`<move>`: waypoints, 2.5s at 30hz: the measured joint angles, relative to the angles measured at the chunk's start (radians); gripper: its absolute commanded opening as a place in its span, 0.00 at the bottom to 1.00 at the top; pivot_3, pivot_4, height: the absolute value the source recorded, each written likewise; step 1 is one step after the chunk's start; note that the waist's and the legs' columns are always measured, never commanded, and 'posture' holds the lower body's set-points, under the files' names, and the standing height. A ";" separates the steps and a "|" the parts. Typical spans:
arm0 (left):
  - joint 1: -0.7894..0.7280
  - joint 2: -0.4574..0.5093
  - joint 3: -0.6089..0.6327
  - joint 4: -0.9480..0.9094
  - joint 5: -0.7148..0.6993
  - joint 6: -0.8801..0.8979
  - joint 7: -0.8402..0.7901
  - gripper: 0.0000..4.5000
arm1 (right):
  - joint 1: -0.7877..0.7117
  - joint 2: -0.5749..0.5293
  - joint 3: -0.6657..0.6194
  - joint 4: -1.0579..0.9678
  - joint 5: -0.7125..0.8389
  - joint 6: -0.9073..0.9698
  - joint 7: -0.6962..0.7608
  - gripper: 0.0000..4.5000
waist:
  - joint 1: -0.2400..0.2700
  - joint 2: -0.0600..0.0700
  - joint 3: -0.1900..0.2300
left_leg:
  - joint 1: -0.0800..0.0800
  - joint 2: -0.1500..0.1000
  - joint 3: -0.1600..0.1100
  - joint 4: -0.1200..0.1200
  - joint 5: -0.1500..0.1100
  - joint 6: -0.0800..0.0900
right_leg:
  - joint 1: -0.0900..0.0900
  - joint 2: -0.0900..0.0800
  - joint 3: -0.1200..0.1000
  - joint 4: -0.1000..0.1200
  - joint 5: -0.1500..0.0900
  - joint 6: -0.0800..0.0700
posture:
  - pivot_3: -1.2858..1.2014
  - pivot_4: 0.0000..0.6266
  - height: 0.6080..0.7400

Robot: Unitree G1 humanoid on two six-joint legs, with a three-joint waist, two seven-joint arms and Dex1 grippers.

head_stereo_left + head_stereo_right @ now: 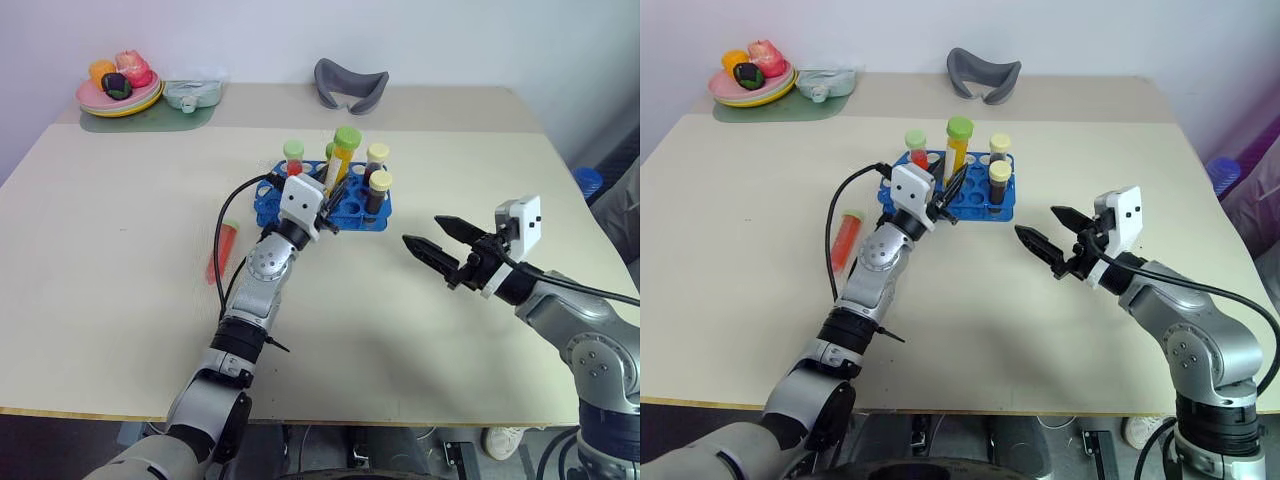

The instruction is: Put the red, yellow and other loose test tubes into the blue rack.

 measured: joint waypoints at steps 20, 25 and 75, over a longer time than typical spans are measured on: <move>-0.030 -0.030 0.001 0.198 0.043 -0.131 0.023 0.20 | -0.011 -0.003 0.000 0.000 0.020 0.011 -0.017 1.00 | 0.000 0.000 0.000 | 0.000 -0.001 0.000 0.000 0.000 0.000 | 0.000 0.000 -0.001 0.000 0.000 0.000 | 0.52 0.24 0.75; -0.062 -0.037 0.009 0.250 0.039 -0.147 0.021 0.20 | -0.019 -0.004 0.000 0.000 0.021 0.012 -0.018 1.00 | 0.000 0.000 0.000 | 0.000 -0.001 0.000 0.000 0.000 0.000 | 0.000 0.000 -0.001 0.000 0.000 0.000 | 0.52 0.24 0.75; 0.324 0.199 0.051 -0.534 -0.136 0.308 -0.178 0.99 | -0.006 -0.012 0.006 -0.003 0.019 0.014 -0.006 1.00 | -0.003 0.001 -0.001 | 0.002 0.000 0.000 0.001 0.001 0.000 | 0.001 -0.002 0.001 0.003 0.001 0.000 | 0.52 0.24 0.75</move>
